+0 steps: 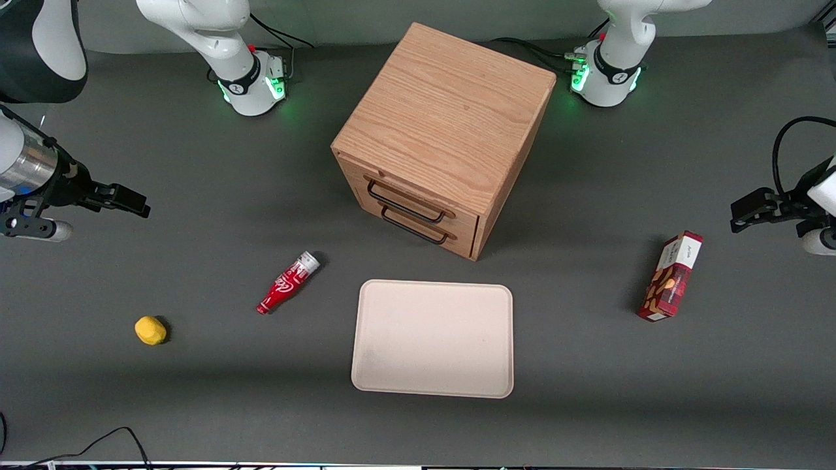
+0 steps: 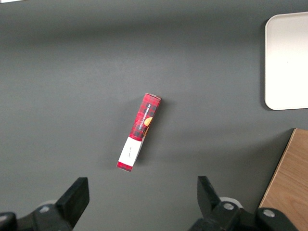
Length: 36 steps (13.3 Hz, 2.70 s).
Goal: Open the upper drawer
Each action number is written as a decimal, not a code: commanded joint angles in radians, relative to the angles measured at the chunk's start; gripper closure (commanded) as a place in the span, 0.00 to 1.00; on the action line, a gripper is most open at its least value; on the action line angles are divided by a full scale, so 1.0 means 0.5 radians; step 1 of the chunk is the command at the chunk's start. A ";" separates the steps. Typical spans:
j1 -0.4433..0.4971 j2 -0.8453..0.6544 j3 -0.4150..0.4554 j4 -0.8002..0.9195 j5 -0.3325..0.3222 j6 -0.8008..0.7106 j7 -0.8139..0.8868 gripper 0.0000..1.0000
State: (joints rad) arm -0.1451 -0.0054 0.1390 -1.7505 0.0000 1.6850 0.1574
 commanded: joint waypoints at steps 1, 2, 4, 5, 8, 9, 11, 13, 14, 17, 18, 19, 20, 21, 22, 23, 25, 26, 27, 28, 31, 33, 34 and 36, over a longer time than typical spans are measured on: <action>-0.004 -0.075 -0.008 -0.067 0.003 0.026 -0.005 0.00; -0.010 -0.075 -0.005 -0.064 0.006 0.026 -0.011 0.00; 0.005 -0.063 -0.002 -0.033 0.018 0.029 -0.014 0.00; 0.014 -0.051 0.013 0.006 0.037 0.029 -0.011 0.00; 0.185 0.035 0.105 0.196 0.046 0.020 -0.005 0.00; 0.237 0.084 0.160 0.264 0.052 0.011 0.001 0.00; 0.253 0.179 0.320 0.387 0.052 -0.007 0.004 0.00; 0.253 0.277 0.570 0.430 0.034 0.002 -0.002 0.00; 0.253 0.351 0.690 0.491 0.022 0.020 0.001 0.00; 0.314 0.615 0.891 0.648 0.006 0.099 -0.005 0.00; 0.345 0.670 0.909 0.645 0.012 0.200 -0.035 0.00; 0.361 0.725 0.940 0.645 0.015 0.289 -0.106 0.00; 0.370 0.762 0.967 0.639 0.018 0.360 -0.176 0.00; 0.373 0.802 1.025 0.636 0.018 0.394 -0.189 0.00; 0.373 0.839 1.062 0.626 0.022 0.400 -0.192 0.00; 0.394 0.876 1.078 0.620 0.022 0.403 -0.229 0.00; 0.431 0.937 1.078 0.614 0.018 0.404 -0.415 0.00; 0.434 0.968 1.078 0.590 0.015 0.404 -0.525 0.00; 0.440 0.989 1.078 0.571 0.015 0.413 -0.612 0.00; 0.437 0.999 1.078 0.559 0.009 0.443 -0.658 0.00; 0.443 1.054 1.078 0.535 0.003 0.520 -0.692 0.00; 0.444 1.066 1.072 0.531 -0.003 0.542 -0.756 0.00; 0.444 1.084 1.069 0.531 -0.012 0.566 -0.769 0.00; 0.444 1.112 1.066 0.498 -0.021 0.636 -0.769 0.00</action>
State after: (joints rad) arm 0.0715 0.5361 0.6742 -1.4885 0.0047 1.9610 -0.2051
